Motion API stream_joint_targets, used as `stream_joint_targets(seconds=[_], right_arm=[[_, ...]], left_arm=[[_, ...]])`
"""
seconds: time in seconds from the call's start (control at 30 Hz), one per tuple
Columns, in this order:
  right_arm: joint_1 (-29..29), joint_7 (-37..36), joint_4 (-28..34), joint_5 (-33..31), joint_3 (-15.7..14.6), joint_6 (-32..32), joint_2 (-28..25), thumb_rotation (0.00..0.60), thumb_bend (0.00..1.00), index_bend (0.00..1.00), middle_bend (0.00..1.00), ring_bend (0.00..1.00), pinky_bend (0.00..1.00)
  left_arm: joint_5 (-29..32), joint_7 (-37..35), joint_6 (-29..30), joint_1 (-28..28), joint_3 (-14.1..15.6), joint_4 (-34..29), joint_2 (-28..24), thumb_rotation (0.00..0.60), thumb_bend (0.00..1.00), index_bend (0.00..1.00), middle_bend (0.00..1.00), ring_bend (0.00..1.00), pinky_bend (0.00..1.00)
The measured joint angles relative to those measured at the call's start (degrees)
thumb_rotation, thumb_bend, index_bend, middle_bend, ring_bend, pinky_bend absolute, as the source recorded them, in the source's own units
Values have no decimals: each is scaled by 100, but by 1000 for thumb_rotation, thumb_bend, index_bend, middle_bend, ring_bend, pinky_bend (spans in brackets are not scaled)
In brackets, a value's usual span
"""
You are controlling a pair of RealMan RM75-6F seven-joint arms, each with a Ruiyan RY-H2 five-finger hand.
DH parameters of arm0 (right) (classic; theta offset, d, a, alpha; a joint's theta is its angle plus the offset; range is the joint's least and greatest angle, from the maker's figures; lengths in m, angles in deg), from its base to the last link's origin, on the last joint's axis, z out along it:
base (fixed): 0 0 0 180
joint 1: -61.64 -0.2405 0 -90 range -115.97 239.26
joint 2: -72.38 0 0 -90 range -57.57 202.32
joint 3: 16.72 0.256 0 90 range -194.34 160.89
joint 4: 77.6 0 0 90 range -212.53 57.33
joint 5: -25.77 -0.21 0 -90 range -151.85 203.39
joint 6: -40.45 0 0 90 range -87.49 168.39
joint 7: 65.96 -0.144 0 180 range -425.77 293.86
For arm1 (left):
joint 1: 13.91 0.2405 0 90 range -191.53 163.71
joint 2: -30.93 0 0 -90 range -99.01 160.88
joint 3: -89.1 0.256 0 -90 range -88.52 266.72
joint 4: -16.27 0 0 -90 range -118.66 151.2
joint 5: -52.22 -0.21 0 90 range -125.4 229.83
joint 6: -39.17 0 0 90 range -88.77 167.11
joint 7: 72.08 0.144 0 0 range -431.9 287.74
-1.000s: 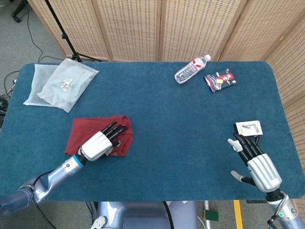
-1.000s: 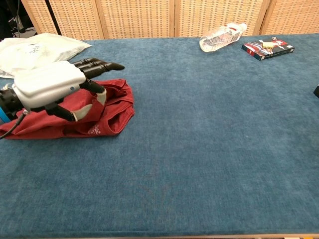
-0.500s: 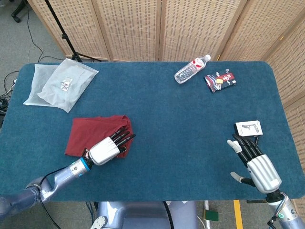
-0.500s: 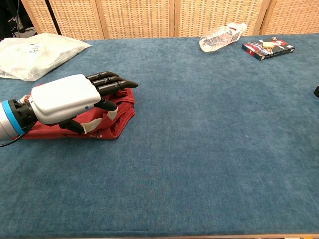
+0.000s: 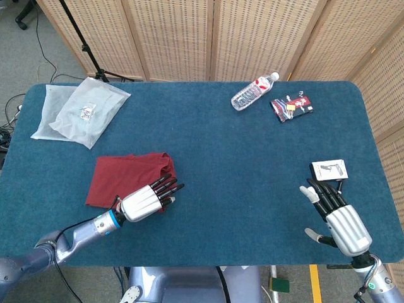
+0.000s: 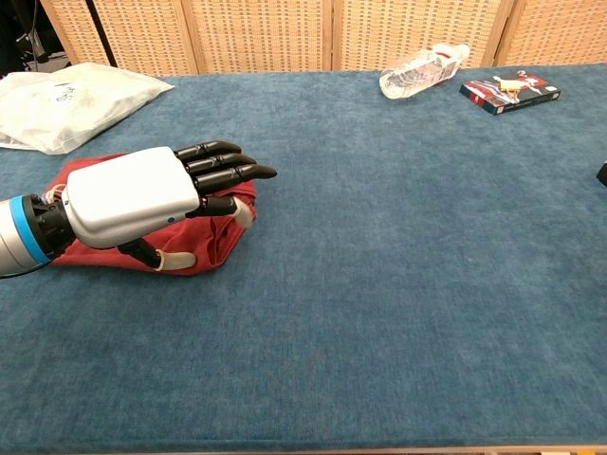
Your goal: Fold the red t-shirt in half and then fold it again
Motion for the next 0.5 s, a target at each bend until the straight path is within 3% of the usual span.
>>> stream_joint_targets(seconds=[0.27,0.5], right_arm=[[4,19,13,12,-10,4,-3,600,0,0,0,0,104],[5,24,9,19,-12,2,-2,600,0,0,0,0,104]], left_arm=[[-13,57,284,-23,-47,321,175,600,150,8,0,0,0],[141,-103,659,-38,-267,195,121,600,149,0,0,0,0]])
